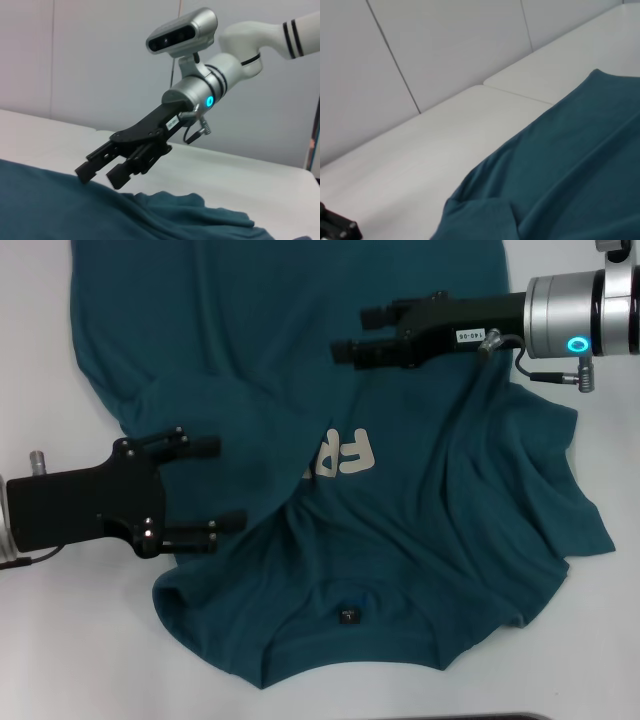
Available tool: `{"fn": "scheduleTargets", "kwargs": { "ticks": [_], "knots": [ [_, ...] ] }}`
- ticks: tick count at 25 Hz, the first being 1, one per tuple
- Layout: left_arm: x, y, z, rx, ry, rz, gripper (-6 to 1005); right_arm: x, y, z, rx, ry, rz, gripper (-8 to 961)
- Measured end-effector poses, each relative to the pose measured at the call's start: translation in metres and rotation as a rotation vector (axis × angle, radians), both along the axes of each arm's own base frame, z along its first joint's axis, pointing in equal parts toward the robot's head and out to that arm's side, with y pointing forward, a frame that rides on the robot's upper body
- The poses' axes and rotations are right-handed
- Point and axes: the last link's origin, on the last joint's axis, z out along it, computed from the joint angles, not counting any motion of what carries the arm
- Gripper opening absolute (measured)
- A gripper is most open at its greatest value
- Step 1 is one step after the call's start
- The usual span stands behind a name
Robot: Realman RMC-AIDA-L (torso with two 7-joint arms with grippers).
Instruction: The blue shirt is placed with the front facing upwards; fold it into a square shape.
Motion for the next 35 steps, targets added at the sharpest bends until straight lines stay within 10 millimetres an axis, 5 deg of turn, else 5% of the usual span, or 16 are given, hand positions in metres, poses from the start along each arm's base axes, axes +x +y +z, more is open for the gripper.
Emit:
{"fn": "scheduleTargets", "kwargs": {
  "ticks": [6, 13, 21, 35],
  "knots": [
    [0.000, 0.000, -0.001, 0.014, 0.000, 0.008, 904, -0.026, 0.000, 0.020, -0.117, 0.097, -0.129, 809],
    [0.001, 0.005, -0.001, 0.042, 0.009, 0.013, 904, -0.027, 0.002, 0.057, -0.183, 0.163, -0.387, 809],
    [0.003, 0.012, 0.002, 0.072, 0.009, 0.011, 904, 0.030, -0.002, 0.098, -0.156, 0.119, -0.751, 808],
    [0.006, 0.018, 0.004, 0.078, 0.034, -0.008, 905, 0.085, -0.020, 0.108, -0.125, -0.015, -0.935, 809]
  ]
}}
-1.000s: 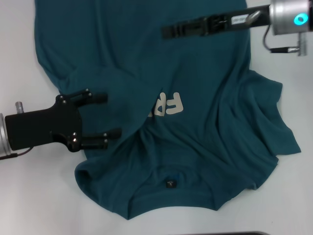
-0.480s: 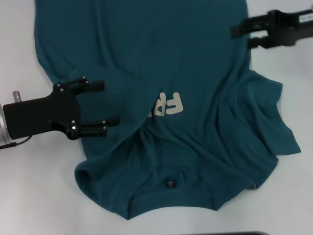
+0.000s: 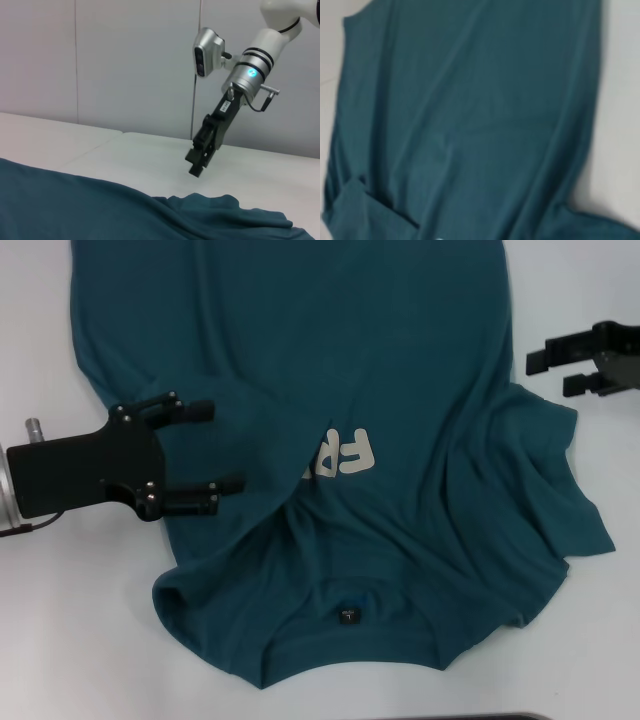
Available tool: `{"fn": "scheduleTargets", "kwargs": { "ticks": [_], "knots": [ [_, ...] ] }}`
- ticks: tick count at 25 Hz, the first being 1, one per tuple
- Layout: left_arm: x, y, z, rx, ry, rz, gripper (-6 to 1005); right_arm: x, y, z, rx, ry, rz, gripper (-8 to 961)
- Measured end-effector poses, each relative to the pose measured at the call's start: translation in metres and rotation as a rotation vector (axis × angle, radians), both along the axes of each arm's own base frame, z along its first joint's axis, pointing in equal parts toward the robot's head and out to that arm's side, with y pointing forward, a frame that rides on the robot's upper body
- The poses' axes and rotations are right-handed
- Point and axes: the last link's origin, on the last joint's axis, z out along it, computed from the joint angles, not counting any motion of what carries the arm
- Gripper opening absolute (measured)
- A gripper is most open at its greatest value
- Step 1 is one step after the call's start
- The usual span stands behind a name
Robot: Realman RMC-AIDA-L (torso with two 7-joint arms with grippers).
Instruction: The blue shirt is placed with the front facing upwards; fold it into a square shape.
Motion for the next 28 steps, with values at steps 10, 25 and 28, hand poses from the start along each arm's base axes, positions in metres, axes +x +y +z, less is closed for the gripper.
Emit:
{"fn": "scheduleTargets", "kwargs": {
  "ticks": [10, 25, 28],
  "knots": [
    [0.000, 0.001, 0.001, 0.010, 0.000, 0.003, 905, 0.015, -0.013, -0.007, -0.053, -0.026, -0.036, 809],
    [0.002, 0.006, 0.003, 0.034, 0.012, -0.005, 904, 0.020, -0.030, -0.011, -0.138, -0.019, -0.037, 808],
    [0.003, 0.006, 0.003, 0.034, 0.012, -0.006, 904, 0.021, -0.033, -0.014, -0.150, -0.022, -0.031, 808]
  ]
}}
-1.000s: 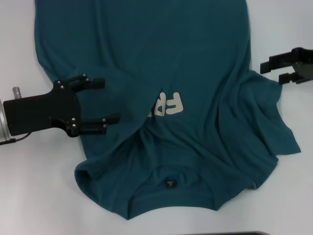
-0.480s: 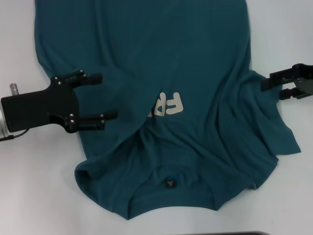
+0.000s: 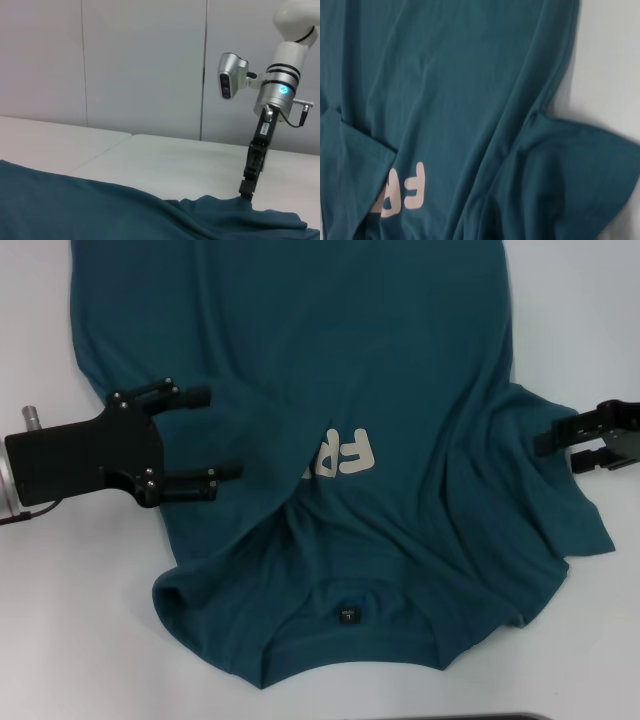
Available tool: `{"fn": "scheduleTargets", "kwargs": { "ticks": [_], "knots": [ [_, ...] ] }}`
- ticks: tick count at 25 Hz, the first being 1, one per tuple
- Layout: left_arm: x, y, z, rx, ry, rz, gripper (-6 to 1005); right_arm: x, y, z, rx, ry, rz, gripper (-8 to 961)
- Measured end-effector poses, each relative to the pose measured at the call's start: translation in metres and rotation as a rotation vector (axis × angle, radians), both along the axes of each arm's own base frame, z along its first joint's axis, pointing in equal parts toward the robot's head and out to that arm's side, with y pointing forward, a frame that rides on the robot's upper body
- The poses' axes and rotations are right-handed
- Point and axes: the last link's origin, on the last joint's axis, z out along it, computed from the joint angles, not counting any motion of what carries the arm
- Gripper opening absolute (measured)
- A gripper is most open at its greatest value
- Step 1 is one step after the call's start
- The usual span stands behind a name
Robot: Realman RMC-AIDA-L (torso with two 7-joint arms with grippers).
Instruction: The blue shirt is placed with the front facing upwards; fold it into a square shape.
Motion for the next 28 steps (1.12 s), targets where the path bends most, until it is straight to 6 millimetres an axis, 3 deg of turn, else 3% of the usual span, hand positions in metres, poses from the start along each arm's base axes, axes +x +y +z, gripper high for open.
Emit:
{"fn": "scheduleTargets", "kwargs": {
  "ticks": [22, 26, 28],
  "knots": [
    [0.0049, 0.0023, 0.0013, 0.018, -0.006, -0.005, 904, -0.0053, 0.0039, -0.0098, 0.005, 0.000, 0.042, 809],
    [0.0044, 0.0017, 0.0013, 0.017, -0.006, -0.004, 905, -0.0050, 0.0040, -0.0099, 0.005, -0.003, 0.045, 789],
    [0.0044, 0.0015, 0.0014, 0.016, -0.006, -0.004, 905, -0.0049, 0.0039, -0.0099, 0.005, -0.003, 0.045, 719]
  ]
}}
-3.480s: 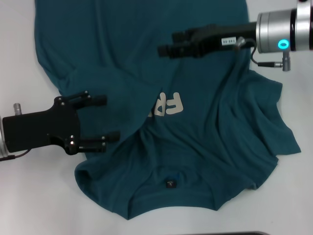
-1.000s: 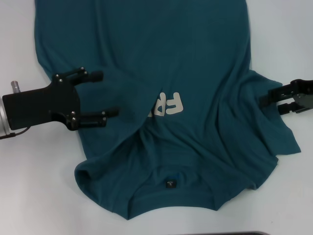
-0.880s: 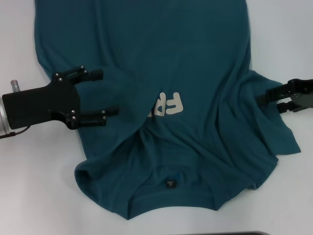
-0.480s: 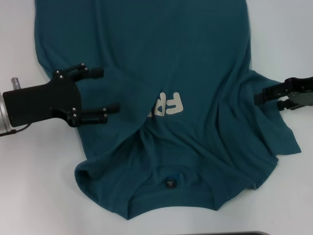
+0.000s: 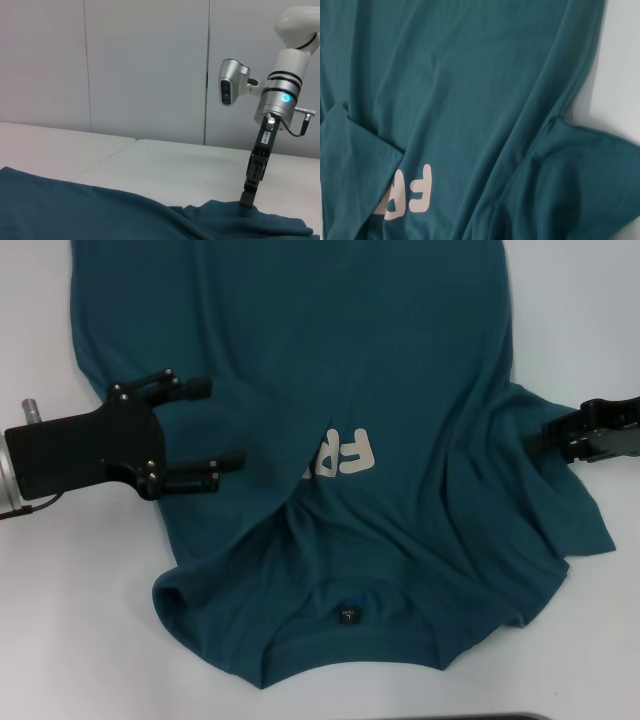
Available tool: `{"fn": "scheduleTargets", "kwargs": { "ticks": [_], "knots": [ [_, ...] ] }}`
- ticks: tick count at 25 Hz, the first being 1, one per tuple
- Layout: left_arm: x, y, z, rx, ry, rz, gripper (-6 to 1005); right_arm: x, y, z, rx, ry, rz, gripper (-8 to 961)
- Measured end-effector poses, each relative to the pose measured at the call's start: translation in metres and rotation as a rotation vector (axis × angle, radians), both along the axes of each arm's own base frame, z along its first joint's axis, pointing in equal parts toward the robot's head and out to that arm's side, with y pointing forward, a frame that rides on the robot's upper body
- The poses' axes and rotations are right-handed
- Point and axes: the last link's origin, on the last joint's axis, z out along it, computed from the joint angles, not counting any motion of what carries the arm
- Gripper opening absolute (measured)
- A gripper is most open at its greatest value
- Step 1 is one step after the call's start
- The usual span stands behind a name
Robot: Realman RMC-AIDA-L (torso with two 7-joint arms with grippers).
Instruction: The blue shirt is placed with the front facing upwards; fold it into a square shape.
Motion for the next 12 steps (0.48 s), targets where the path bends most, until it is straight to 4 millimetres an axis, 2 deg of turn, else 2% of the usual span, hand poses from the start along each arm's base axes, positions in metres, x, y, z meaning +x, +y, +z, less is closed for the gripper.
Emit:
{"fn": "scheduleTargets", "kwargs": {
  "ticks": [7, 12],
  "knots": [
    [0.0003, -0.0005, 0.0002, -0.003, -0.002, -0.002, 905, 0.0029, -0.0017, -0.0015, 0.000, -0.001, -0.005, 499],
    [0.0006, -0.0006, 0.0003, -0.003, -0.004, -0.004, 904, 0.0060, -0.0033, -0.0063, -0.004, 0.000, -0.007, 450]
  ]
}}
